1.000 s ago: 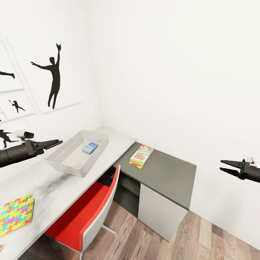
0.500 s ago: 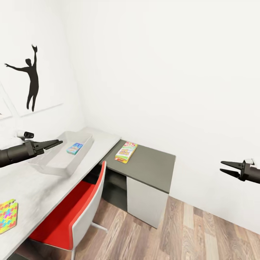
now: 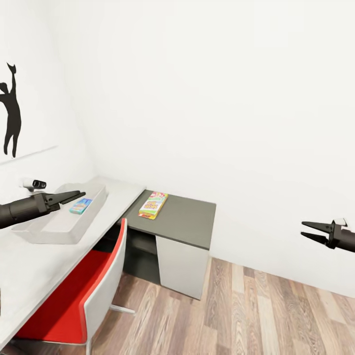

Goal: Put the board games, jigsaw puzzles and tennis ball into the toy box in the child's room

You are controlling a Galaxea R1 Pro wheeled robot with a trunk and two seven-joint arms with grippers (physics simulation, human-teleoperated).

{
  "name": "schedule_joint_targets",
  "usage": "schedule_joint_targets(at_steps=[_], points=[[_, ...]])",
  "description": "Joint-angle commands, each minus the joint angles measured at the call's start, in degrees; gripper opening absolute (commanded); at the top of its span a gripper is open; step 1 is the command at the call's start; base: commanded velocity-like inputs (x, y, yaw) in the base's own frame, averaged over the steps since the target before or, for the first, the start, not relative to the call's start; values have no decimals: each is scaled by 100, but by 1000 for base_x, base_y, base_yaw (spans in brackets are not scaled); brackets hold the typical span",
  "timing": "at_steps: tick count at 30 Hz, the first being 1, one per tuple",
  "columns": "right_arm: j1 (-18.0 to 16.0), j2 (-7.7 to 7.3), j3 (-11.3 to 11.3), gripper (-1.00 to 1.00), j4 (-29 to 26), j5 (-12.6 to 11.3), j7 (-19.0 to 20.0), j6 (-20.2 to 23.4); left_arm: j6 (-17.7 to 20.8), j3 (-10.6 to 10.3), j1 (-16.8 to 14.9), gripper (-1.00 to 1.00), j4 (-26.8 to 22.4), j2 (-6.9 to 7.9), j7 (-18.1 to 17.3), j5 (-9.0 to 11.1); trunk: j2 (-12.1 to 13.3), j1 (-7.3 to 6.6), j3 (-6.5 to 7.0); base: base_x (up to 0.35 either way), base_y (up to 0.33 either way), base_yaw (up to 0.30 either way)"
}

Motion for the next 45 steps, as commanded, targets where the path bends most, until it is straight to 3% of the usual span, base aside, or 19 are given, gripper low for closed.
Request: schedule_joint_targets(at_steps=[1,34,45], points=[[1,-2,29,100,4,-33,10,57,63,3,-1,100,1,3,-15,4,-14,2,-9,-162,88,-270],[31,-2,29,100,58,-33,12,-70,59,5,-4,100,3,3,-10,5,-14,2,151,-96,36,-261],[383,-19,-55,100,-6,-33,52,-182,-3,-47,11,100,5,-16,15,-11,-14,2,215,-22,0,-244]])
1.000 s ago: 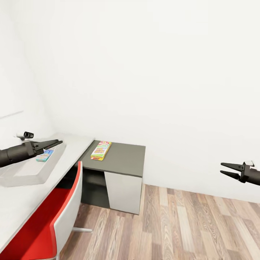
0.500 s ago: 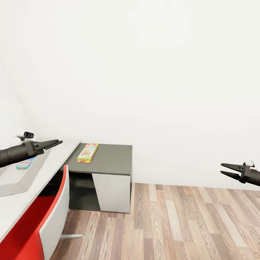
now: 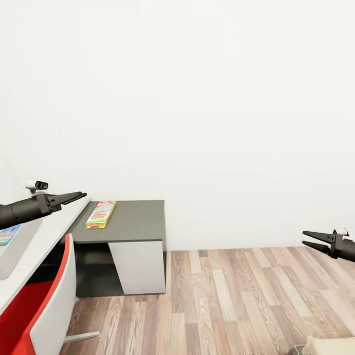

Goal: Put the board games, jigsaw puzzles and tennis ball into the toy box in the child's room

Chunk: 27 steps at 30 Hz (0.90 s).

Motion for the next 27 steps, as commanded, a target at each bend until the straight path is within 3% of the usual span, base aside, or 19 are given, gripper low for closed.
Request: schedule_joint_targets(at_steps=[1,13,27], points=[[55,-6,12,100,2,-26,12,-17,57,-3,4,100,-2,0,-12,2,-13,4,-7,-3,0,-232],[728,-7,-80,100,2,-26,354,-525,52,-19,46,100,-1,-11,-8,1,-13,4,73,-1,0,-224],[1571,42,-564,100,-17,-27,385,-782,41,-43,174,100,14,-45,7,-141,-13,4,170,0,0,-218]])
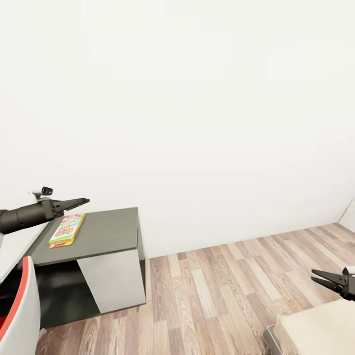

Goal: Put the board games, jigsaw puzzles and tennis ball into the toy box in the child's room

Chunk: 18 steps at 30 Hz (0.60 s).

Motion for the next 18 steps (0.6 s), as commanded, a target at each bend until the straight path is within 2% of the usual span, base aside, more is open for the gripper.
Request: schedule_joint_targets(at_steps=[1,9,18], points=[[28,5,-10,100,1,-7,15,38,58,-3,8,100,-1,0,-14,5,-13,4,-6,0,0,-218],[342,15,-52,100,7,-6,27,-260,23,-91,93,100,1,-9,-20,2,-13,4,49,-10,1,-218],[689,35,-228,100,10,-26,29,-409,18,-134,133,100,1,-16,-22,2,-13,4,112,-140,54,-218]])
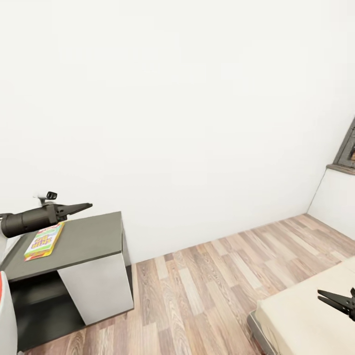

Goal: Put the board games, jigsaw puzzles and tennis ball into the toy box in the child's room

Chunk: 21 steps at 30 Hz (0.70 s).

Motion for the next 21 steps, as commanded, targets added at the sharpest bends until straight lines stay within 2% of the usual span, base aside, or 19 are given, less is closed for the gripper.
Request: schedule_joint_targets(at_steps=[1,7,12,17,21], points=[[46,6,-46,100,1,-11,17,38,60,-8,3,100,1,-2,-12,7,-13,3,-7,-46,16,-218],[187,20,-122,100,14,-25,11,6,38,-182,37,100,26,-10,-1,-75,-13,3,35,-20,7,-218],[222,24,-138,100,45,-30,-6,1,13,-337,148,100,52,-18,14,-327,-13,3,69,-4,1,-218],[239,27,-141,100,68,-30,-25,-12,-45,-372,192,100,180,-36,17,-489,-13,3,104,-1,0,-218],[258,32,-142,100,147,-35,-33,-26,-254,-381,204,100,406,-42,14,-569,-13,3,132,0,0,-218]])
